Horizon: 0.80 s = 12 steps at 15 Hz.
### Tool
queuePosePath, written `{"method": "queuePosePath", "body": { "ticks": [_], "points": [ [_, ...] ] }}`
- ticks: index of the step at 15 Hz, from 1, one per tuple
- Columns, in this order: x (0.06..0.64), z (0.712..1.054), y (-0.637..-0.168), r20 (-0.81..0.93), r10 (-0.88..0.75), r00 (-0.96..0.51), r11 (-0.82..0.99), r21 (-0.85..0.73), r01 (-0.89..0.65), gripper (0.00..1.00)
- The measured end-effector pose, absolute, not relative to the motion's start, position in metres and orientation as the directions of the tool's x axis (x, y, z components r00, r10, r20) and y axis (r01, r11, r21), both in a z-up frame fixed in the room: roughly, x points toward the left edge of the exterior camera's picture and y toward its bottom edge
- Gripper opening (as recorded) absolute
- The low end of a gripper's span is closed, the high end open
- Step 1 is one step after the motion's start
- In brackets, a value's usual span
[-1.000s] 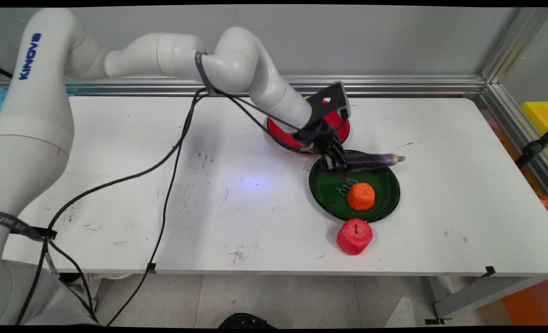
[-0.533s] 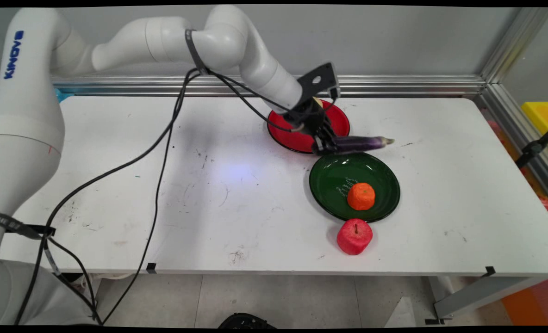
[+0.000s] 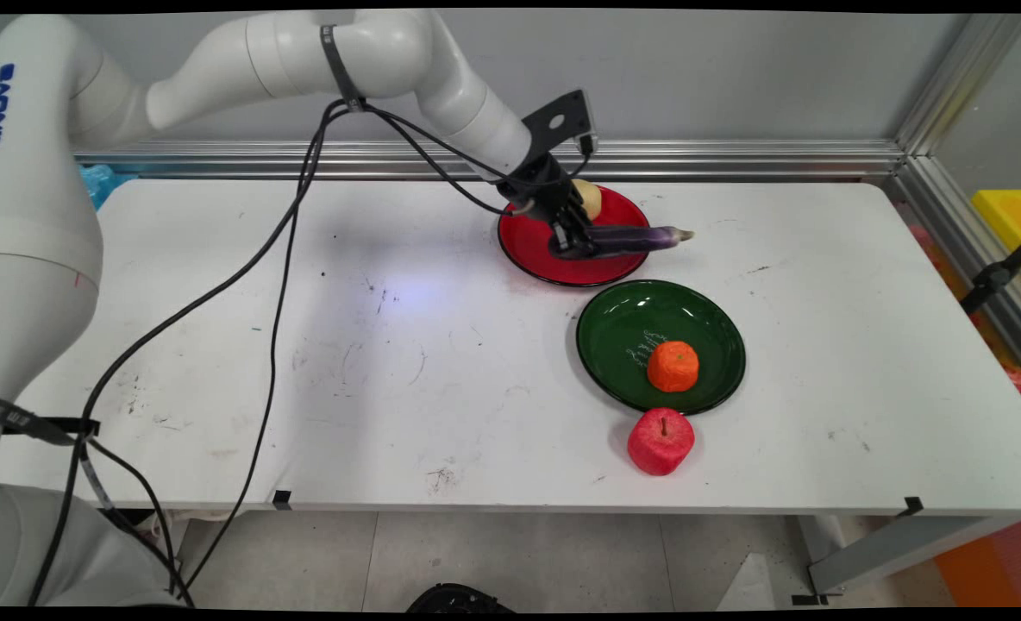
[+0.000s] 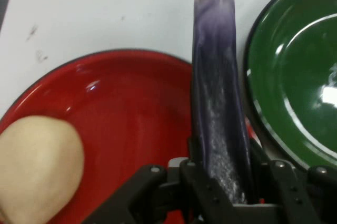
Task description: Place the picked object on the red plate
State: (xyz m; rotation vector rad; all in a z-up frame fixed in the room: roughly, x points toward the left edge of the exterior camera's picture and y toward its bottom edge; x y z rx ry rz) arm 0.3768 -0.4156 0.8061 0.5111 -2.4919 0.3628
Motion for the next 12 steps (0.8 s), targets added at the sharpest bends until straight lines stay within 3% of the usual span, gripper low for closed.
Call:
{"method": "queuePosePath", "body": {
  "ticks": [12],
  "points": [
    [0.42,0.785,-0.445,0.548,-0.297,-0.782,0.875,-0.171,-0.452,0.0]
  ]
}}
